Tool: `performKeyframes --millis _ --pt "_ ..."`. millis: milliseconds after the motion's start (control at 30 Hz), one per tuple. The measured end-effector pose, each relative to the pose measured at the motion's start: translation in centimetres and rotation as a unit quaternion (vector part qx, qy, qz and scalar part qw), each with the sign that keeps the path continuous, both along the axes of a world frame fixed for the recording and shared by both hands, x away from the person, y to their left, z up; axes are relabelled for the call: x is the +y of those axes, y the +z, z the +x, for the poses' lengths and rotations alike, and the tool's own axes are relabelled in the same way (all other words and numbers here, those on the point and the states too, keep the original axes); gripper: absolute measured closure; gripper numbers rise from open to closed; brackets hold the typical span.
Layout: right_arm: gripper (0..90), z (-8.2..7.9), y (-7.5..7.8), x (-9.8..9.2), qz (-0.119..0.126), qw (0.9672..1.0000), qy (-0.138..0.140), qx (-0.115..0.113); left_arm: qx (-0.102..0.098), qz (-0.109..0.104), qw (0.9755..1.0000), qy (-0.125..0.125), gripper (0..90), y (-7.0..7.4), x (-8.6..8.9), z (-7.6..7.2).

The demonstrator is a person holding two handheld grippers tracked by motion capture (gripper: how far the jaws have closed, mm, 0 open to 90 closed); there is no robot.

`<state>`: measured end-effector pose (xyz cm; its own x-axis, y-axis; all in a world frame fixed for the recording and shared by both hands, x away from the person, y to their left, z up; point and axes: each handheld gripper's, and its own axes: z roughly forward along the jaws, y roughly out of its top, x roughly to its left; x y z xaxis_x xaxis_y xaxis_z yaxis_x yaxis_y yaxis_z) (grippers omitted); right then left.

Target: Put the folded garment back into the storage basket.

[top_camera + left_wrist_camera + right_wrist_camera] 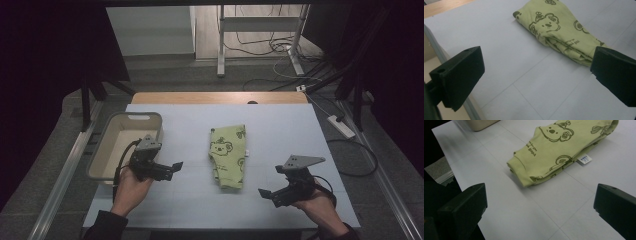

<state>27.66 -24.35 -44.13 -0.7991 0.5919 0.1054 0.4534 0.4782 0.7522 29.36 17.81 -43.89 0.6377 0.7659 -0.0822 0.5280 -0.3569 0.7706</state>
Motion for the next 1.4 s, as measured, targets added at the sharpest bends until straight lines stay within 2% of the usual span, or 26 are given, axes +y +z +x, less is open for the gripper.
performKeyframes --millis 333,633,733,967,1400 --pt "0.0 0.7 -0.3 0.8 0.004 0.9999 0.006 0.010 0.001 0.013 0.9999 -0.005 0.0 -0.4 -1.6 2.2" --pt "0.0 1.3 -0.6 1.4 -0.004 0.9998 0.012 0.014 0.003 0.019 0.9998 -0.005 0.0 -0.5 -2.5 4.2" --pt "0.0 1.5 -0.7 1.8 -0.007 0.9997 0.013 0.018 0.005 0.011 0.9999 -0.007 0.0 -0.7 -2.9 4.9" --pt "0.0 1.9 -0.7 2.4 -0.013 0.9993 0.014 0.031 0.002 0.014 0.9998 -0.015 0.0 -1.3 -3.6 6.3" --pt "0.0 2.1 -1.1 3.8 -0.034 0.9985 0.030 0.031 -0.001 0.042 0.9986 -0.032 0.0 -1.9 -5.5 8.9"
